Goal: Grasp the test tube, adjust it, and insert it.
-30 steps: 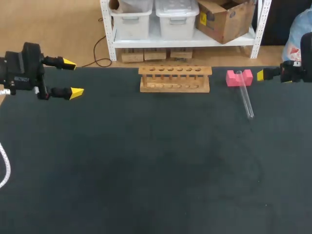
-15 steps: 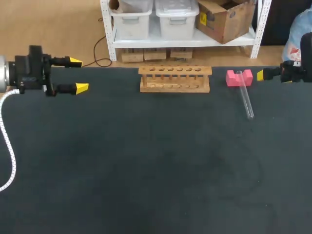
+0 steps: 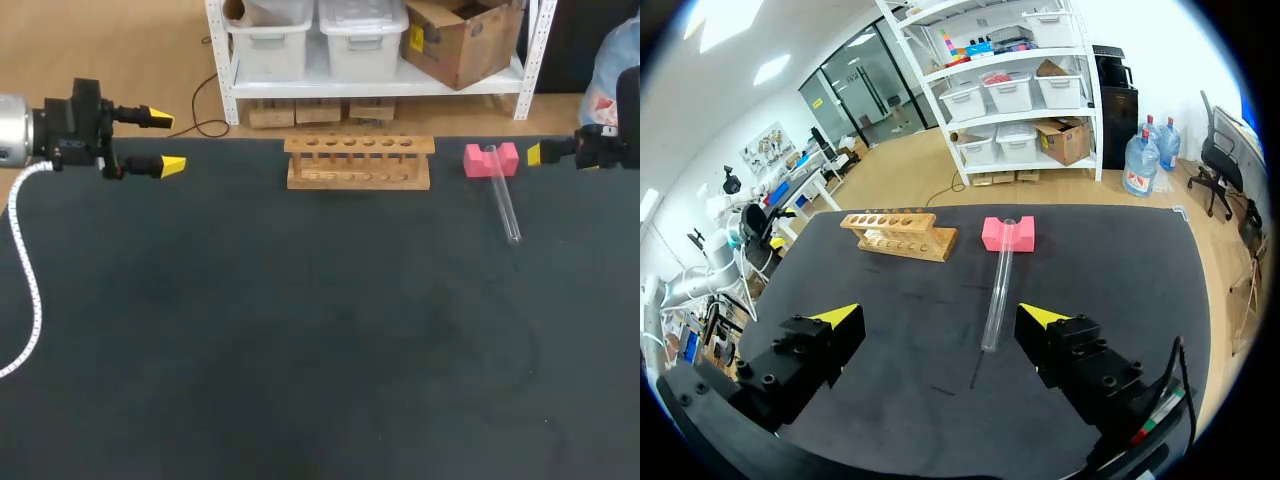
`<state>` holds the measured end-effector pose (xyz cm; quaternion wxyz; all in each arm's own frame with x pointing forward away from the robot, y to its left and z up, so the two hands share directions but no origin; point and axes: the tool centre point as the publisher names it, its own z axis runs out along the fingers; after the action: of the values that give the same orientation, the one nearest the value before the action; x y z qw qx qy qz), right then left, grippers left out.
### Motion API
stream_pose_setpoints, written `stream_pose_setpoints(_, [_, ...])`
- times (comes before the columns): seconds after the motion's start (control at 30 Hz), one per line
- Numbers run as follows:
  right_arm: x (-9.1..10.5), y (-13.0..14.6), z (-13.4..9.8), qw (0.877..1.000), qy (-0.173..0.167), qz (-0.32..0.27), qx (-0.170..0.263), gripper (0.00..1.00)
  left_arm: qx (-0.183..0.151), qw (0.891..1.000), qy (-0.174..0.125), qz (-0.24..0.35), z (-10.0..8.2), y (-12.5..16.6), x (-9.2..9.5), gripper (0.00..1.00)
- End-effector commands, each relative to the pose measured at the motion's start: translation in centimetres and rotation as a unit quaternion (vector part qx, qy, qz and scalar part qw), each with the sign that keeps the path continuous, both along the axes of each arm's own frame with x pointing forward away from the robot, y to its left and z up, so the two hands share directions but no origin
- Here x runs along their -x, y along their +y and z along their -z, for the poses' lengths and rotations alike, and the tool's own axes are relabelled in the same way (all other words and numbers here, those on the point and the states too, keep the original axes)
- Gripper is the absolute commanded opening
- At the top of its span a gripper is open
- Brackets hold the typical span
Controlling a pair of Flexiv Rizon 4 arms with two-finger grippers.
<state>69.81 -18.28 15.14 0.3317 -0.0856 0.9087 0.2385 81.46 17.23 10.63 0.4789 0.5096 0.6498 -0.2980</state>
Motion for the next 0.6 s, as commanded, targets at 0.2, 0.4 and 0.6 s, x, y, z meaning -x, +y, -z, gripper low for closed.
stream_pose_setpoints(0.2, [0.0, -0.04, 0.04, 1.0, 0.0, 0.0, 0.0, 1.0, 0.005, 1.0, 0.012, 0.023, 0.35, -0.45, -1.58, 1.0])
stream_pose_setpoints(0.4, [0.0, -0.04, 0.04, 1.0, 0.0, 0.0, 0.0, 1.0, 0.004, 1.0, 0.011, 0.014, 0.14, -0.59, -1.48, 1.0])
stream_pose_setpoints(0.6, [0.0, -0.04, 0.04, 1.0, 0.0, 0.0, 0.0, 1.0, 0.004, 1.0, 0.011, 0.014, 0.14, -0.59, -1.48, 1.0])
